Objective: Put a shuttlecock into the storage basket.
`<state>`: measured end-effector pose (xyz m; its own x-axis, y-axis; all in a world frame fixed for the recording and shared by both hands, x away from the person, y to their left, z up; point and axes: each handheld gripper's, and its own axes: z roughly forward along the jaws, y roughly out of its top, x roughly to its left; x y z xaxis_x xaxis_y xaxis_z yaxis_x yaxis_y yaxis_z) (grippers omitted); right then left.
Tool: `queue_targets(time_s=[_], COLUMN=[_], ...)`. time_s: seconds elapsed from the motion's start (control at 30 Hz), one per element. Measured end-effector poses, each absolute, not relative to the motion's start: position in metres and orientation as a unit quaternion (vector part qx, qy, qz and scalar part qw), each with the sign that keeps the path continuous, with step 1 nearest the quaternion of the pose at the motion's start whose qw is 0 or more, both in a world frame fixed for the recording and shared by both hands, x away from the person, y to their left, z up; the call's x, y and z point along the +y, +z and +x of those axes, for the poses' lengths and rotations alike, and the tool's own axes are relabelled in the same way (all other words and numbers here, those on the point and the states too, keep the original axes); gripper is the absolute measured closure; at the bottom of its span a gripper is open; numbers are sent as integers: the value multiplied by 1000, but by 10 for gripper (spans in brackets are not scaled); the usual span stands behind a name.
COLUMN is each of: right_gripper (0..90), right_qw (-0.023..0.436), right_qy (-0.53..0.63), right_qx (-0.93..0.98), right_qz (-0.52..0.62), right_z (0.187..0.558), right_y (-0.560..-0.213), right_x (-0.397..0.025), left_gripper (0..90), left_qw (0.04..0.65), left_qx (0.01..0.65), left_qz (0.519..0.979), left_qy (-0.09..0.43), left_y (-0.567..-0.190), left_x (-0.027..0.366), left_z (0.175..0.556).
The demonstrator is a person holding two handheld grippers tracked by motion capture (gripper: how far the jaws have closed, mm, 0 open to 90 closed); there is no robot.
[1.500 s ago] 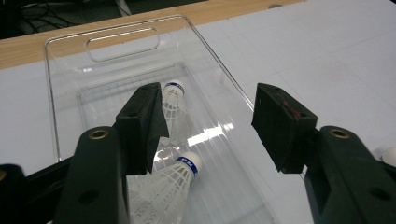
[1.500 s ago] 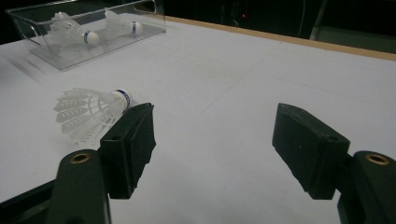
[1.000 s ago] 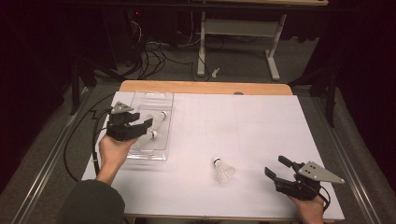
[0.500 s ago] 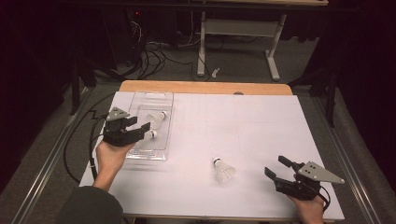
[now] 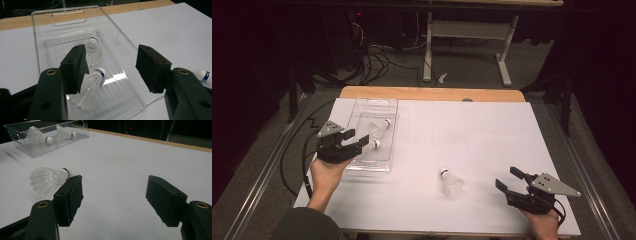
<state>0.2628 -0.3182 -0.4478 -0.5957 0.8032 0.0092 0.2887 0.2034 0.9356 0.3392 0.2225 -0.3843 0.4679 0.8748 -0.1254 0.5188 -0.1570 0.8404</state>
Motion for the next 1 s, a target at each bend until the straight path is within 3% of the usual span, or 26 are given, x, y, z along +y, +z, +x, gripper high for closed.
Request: queue_targets(time_s=[1.0], right_gripper=[301], right_qw=[253], right_qy=[510], right_qx=[731], right_qz=[376], right_z=[264], right_y=[-448], right_x=[-319], left_gripper=[406], left_qw=[458], left_qx=[469], left_qz=[726], left_qy=[209], left_y=[-395], left_x=[226], left_z=[316])
